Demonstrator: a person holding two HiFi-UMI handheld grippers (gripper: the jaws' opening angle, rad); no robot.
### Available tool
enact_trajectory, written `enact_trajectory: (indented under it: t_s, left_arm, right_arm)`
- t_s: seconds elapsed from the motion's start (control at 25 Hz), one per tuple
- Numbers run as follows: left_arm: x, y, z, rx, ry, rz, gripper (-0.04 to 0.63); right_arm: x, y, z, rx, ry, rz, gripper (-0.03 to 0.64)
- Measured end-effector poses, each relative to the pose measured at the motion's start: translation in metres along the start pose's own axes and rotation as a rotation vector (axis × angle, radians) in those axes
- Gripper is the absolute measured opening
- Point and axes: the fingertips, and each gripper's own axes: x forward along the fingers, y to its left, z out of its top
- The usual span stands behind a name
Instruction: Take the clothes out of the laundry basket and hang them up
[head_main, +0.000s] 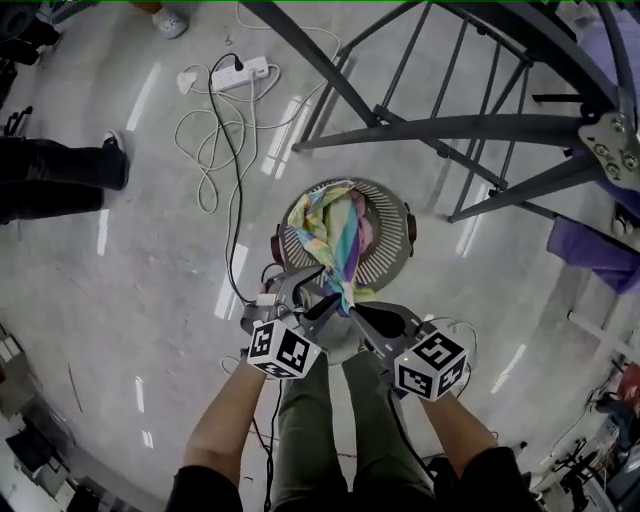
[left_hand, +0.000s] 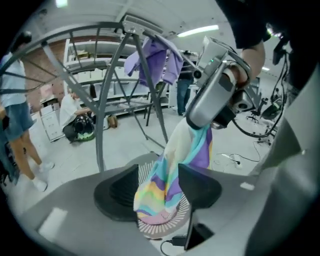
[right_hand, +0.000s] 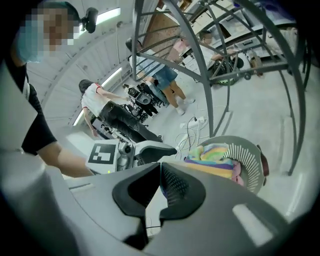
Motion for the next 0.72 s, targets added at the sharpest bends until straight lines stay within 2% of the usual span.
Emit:
enact_trajectory:
  t_s: [0.16,0.32,0.36,0.4,0.64,0.72]
  left_arm:
    - [-0.002,-0.02,0.046,0.126,-0.069,-0.131,0.229]
    - [-0.001,-0.036,0.075,0.172,-0.094,-0.211,0.219]
    - [-0.002,-0.04,0.079,0.173,-0.095,-0.221,0.145]
    - [-0.004,-0.044,0.082,0.168,-0.098,-0.227,0.035]
    - [-0.047,-0.046,0.112,0.091,-0.159,-0.165,0.023]
    - [-0.074,-0.045,0.127,0.096,-0.171,-0.137,0.023]
  right_arm:
    - [-0.023,0.019,0.001,-0.058,0.013,0.013,0.014]
    - [-0.039,0.031,0.004,-0.077,-0.006,0.006,0.014]
    - [-0.043,0.031,0.006,-0.074,-0.017,0.004,0.014]
    - [-0.048,0.032,0.008,-0.068,-0.031,0.008,0.014]
    - [-0.076,0.058,0.014,-0.044,-0.089,0.097,0.017]
    - [-0.096,0.066,0.018,-0.016,-0.141,0.134,0.017]
